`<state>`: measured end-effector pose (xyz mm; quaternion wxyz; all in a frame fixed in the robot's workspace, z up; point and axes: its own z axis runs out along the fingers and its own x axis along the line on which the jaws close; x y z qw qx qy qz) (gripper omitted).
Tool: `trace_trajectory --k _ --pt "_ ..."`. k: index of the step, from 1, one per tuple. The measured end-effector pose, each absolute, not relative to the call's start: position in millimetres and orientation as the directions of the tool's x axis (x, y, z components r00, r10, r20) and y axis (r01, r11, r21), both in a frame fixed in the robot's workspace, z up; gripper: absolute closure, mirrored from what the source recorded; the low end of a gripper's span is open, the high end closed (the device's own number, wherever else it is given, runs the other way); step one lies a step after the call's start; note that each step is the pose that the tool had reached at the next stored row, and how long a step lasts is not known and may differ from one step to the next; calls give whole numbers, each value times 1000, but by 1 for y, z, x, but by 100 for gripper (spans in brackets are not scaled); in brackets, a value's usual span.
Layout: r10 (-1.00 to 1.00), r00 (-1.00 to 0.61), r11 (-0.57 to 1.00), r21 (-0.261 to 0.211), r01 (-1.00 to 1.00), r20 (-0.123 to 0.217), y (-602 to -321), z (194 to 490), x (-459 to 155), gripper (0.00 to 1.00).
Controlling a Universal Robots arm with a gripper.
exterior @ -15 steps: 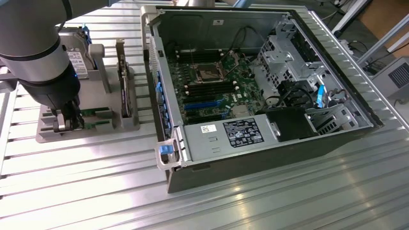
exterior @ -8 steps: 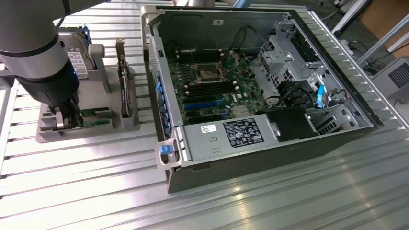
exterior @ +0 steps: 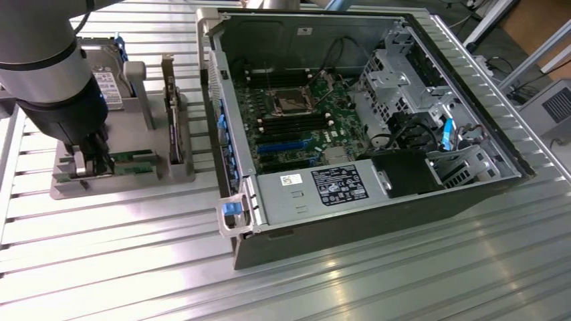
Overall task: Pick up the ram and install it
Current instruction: 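Pick up the ram and move it above insertion slot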
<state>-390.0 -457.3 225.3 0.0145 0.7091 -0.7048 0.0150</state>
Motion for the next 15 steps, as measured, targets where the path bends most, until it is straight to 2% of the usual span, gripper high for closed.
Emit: trace_trajectory --k 15 --pt "-999 6 -6 -1 -1000 42 -457 245 -390 88"
